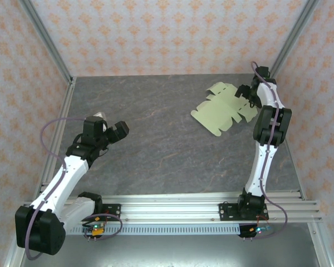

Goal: Fold the paper box

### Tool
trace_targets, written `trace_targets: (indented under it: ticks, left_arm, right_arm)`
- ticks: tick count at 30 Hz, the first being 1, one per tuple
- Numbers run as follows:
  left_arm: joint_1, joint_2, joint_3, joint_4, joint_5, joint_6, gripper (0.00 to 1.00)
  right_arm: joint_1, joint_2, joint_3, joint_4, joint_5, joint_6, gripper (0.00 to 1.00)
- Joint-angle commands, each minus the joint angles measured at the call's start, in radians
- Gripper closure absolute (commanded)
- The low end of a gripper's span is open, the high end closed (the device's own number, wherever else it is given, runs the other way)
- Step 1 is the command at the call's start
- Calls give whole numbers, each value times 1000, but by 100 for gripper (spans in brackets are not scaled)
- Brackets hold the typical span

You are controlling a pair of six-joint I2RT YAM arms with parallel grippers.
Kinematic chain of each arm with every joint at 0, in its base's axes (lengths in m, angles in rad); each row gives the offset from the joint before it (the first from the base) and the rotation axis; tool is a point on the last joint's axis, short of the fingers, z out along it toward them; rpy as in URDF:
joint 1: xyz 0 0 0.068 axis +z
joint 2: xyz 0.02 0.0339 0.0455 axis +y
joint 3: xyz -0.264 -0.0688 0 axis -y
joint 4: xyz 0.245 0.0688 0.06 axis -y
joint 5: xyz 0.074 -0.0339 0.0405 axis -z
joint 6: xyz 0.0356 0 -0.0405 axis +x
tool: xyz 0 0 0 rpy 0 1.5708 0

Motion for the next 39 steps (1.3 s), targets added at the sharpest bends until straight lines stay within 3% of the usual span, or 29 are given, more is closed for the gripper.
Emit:
trace_targets:
  ticks: [1, 8, 13, 17, 23, 33, 36, 39]
  left_arm:
    - [-9, 2, 34, 2, 32, 7, 0]
    - [-11, 7, 29, 17, 49, -14, 0]
    - [-20, 8, -1, 47, 54, -41, 0]
    - [-28, 16, -8, 52, 57, -44, 0]
    - [-31, 33, 4, 39, 58, -26, 0]
    - [-31, 35, 8, 19, 82, -16, 0]
    - [-33, 41, 23, -3, 82, 3, 0]
    - [-33, 43, 19, 9, 80, -3, 0]
  right_arm:
    - [-7, -44, -61, -52, -178, -38, 5]
    - [-5, -232, -402, 101, -537, 2, 9]
    - [-6, -396, -651, 172, -499, 27, 10]
    - [-5, -450, -740, 188, -428, 31, 10]
    - [-5, -389, -726, 274, -538, 65, 14]
    - [-5, -367, -690, 190, -363, -63, 15]
    - [-6, -361, -679, 218, -441, -73, 17]
    - [-4, -343, -662, 219, -545, -135, 25]
